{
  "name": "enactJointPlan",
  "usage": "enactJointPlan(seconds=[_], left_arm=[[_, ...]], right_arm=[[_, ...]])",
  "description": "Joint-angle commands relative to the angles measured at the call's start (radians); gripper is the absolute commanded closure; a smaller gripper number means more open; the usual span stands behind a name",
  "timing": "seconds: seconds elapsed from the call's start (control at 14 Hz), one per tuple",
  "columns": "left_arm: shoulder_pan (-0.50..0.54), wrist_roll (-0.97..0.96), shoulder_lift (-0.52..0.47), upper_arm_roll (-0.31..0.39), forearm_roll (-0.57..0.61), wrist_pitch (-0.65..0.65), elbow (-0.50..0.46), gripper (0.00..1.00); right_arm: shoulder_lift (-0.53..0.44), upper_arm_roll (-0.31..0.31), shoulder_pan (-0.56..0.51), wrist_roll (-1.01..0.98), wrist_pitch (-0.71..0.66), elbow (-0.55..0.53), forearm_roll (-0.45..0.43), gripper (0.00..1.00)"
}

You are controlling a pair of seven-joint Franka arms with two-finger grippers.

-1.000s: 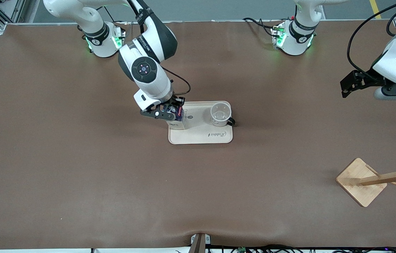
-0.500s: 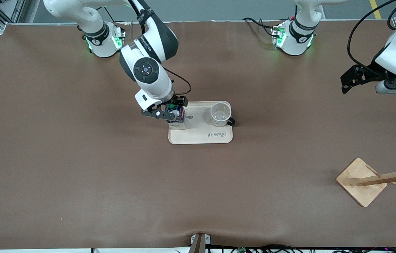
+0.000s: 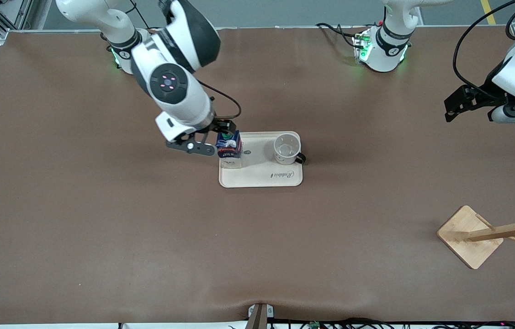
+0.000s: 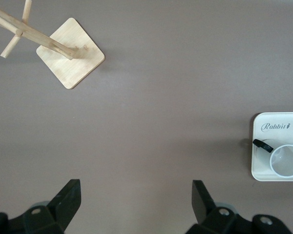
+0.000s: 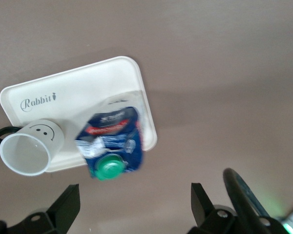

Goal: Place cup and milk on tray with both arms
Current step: 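Open the right gripper and withdraw it from the carton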

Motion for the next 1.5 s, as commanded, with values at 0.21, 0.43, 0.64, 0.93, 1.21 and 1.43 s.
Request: enactJointPlan(seconds=[0.21, 0.43, 0.64, 0.93, 1.21, 1.43], left_arm=[[0.013, 0.013, -0.008, 0.003, -0.011, -0.017, 0.004, 0.0], [0.01, 0.011, 0.018, -0.001, -0.006, -0.023, 0.04, 0.0], [0.016, 0.014, 0.018, 0.002, -0.006, -0.051, 0.041, 0.0], [0.016, 0.013, 0.016, 0.002, -0.006, -0.052, 0.04, 0.0], [0.016, 0.013, 0.024, 0.002, -0.005, -0.052, 0.049, 0.0], [0.016, 0.013, 0.024, 0.002, -0.006, -0.052, 0.049, 0.0]], right_arm=[[-0.058, 0.002, -0.231, -0.062, -0.174, 0.186, -0.013, 0.0], [-0.187, 0.0, -0.297, -0.418, -0.163, 0.096, -0.14, 0.0], [-0.322, -0.036, -0.401, -0.555, -0.042, -0.085, -0.18, 0.0], [-0.415, -0.038, -0.583, -0.779, -0.011, -0.227, -0.18, 0.0], [-0.399, -0.035, -0.671, -0.923, 0.001, -0.171, -0.182, 0.0], [-0.384, -0.036, -0.676, -0.922, -0.005, -0.138, -0.183, 0.0]])
